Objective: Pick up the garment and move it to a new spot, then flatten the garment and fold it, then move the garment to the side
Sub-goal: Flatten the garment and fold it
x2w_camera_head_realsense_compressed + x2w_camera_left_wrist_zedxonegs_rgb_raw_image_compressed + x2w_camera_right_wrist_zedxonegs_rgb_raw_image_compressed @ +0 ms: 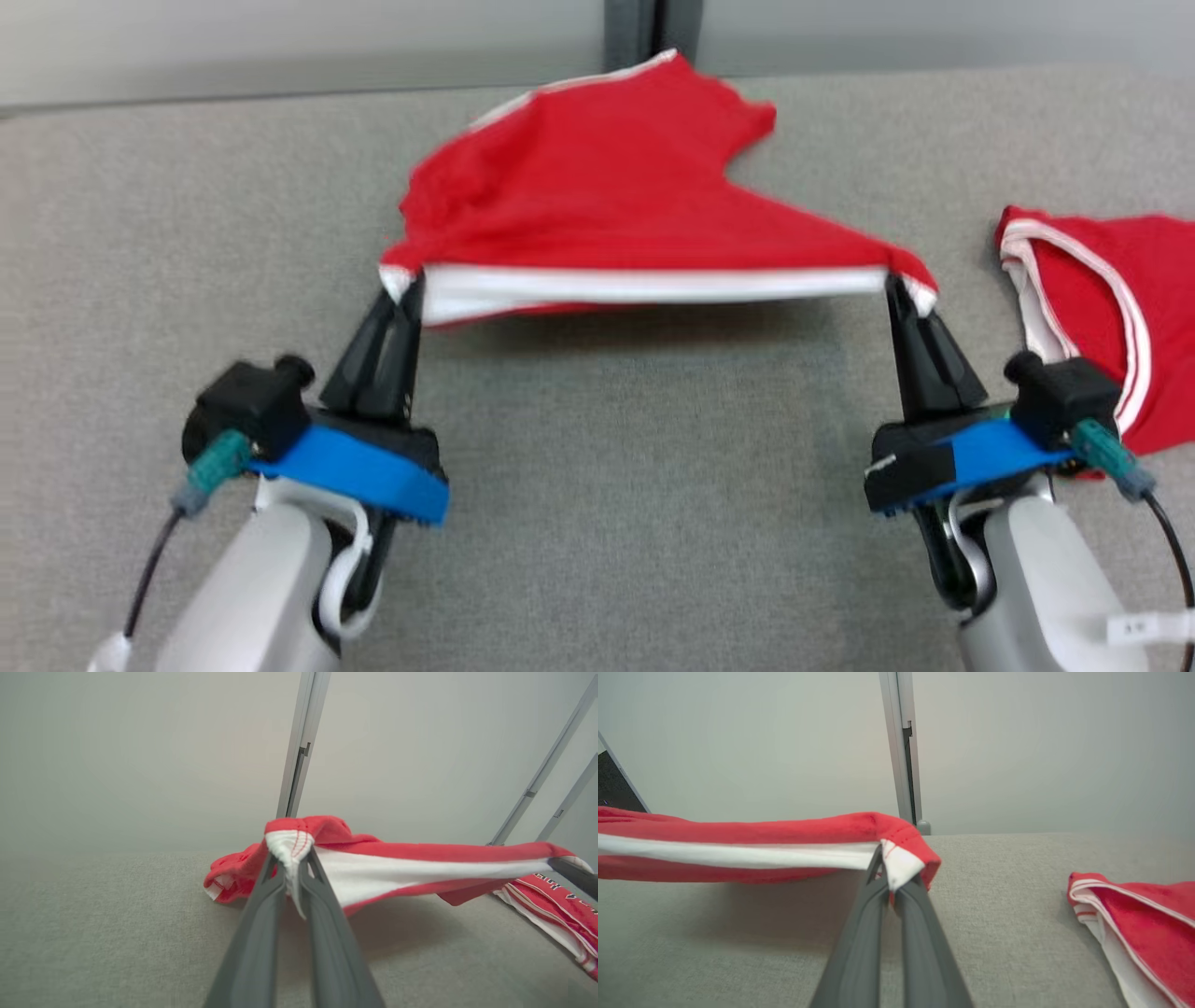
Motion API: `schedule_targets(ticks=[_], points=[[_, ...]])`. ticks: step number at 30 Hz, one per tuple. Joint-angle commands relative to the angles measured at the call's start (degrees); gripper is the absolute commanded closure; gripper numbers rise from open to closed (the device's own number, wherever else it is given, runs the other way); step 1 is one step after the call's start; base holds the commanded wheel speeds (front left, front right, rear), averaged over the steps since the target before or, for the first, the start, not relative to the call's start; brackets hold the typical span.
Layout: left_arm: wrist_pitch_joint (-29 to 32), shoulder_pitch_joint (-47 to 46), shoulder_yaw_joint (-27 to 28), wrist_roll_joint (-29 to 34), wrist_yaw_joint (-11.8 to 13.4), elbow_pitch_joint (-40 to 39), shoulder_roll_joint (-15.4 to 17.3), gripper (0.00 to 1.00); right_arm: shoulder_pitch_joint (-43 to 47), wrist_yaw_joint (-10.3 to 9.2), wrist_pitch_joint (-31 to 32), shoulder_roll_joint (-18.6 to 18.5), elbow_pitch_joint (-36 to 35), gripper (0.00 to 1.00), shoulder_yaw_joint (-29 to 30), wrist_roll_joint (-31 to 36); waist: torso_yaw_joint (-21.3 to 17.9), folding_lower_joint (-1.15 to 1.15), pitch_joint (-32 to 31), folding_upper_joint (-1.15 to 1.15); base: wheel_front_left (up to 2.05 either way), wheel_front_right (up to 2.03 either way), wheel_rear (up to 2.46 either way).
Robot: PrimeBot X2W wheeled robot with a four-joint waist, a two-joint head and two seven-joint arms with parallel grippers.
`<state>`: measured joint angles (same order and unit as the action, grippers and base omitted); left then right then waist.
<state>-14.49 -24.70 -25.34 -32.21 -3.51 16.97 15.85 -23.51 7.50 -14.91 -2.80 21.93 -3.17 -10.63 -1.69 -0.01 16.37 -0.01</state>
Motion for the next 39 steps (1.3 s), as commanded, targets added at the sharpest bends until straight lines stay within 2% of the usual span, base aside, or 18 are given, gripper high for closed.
schedule_targets(ticks=[1,9,15,19,23,29,33,39], points=[[-0.04,2.6,-0.47,0.14,0.74,-1.34,0.18,1.0,3.25,-0.01,0.06,-0.24,-1.69,1.0,0.81,-0.37,-0.78,0.01,-2.52,0.01,0.0,0.0,0.0],[2.76,15.72,-1.47,-1.43,5.79,-11.84,1.29,1.0,18.76,-0.01,4.67,-0.25,-14.67,1.0,2.12,-1.67,-0.88,0.01,-8.28,0.01,0.0,0.0,0.0],[5.94,23.53,-1.99,-2.16,9.98,-19.19,2.1,1.0,27.1,-0.03,9.72,-0.26,-24.39,1.0,4.38,0.06,-0.52,0.01,-8.67,0.01,0.0,0.0,0.0],[7.52,25.63,-2.19,-2.8,11.42,-21.52,2.11,1.0,28.79,-0.03,11.97,-0.24,-27.84,1.0,5.36,0.41,0.43,0.01,-7.71,0.01,0.0,0.0,0.0],[8.81,24.57,-2.82,-3.82,11.33,-20.9,1.14,1.0,27.14,-0.03,13.9,-0.24,-27.82,1.0,5.49,1.81,1.32,0.01,-6.56,0.01,0.0,0.0,0.0],[9.68,20.57,-2.52,-6.53,9.71,-16.54,-1.37,1.0,20.82,-0.02,17.26,-0.2,-24.17,1.0,4.93,3.31,2.46,0.01,-4.32,0.01,0.0,0.0,0.0],[10.12,17.52,-1.65,-8.05,9.69,-13.62,-3.15,1.0,16.05,-0.01,19.72,-1.16,-21.41,1.0,4.62,3.99,3.13,0.01,-2.89,0.01,0.0,0.0,0.0],[11.88,9.5,-0.91,-9.96,9.82,-7.53,-6.56,1.0,2.82,-0.01,24.85,-6.15,-13.93,1.0,2.52,3.36,5.13,0.01,0.76,0.01,0.0,0.0,0.0]])
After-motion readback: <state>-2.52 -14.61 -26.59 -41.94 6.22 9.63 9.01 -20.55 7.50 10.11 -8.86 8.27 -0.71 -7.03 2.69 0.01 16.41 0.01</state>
